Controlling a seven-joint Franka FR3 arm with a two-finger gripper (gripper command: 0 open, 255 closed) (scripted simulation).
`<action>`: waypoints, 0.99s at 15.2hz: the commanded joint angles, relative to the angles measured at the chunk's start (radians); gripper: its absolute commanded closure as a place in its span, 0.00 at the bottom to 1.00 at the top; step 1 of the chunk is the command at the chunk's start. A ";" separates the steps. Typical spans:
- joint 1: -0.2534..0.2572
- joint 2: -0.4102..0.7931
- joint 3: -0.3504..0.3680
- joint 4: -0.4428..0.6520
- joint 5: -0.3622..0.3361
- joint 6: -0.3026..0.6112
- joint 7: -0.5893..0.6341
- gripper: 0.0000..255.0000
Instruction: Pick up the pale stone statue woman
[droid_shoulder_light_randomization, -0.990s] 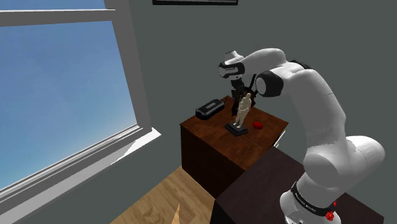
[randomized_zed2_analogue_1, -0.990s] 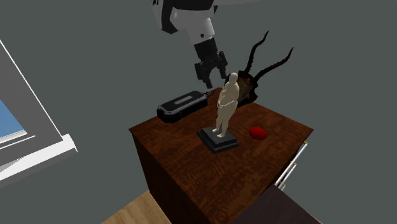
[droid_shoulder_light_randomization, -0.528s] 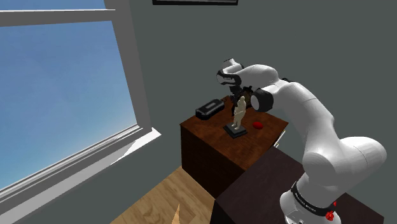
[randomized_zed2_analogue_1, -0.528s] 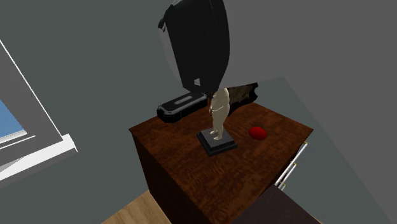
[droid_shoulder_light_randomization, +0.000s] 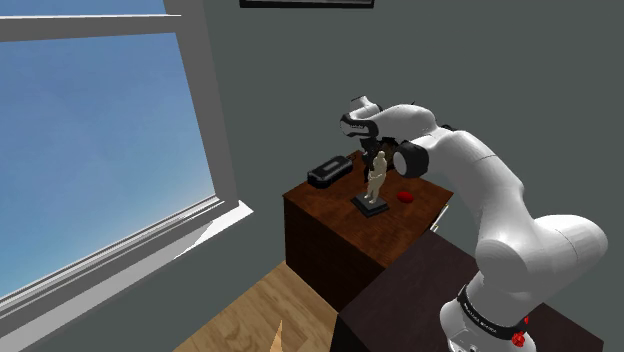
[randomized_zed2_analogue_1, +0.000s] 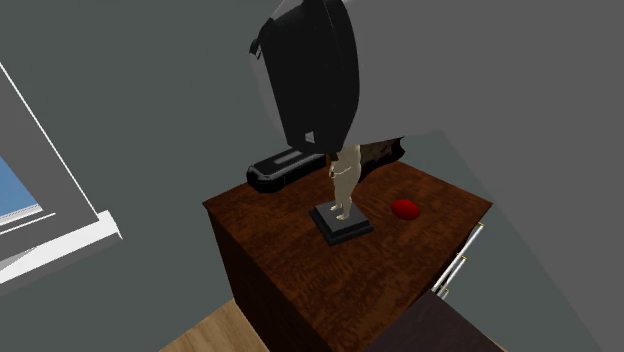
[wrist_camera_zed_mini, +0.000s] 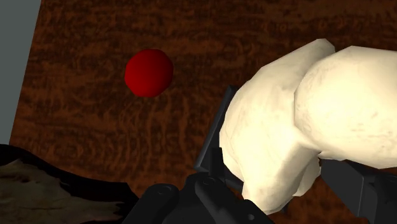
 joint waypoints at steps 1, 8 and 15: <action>0.000 0.002 0.000 0.000 0.000 0.000 0.000 1.00; 0.000 -0.017 -0.002 -0.009 -0.001 -0.009 -0.004 1.00; 0.003 -0.068 -0.005 -0.009 -0.004 -0.058 -0.018 1.00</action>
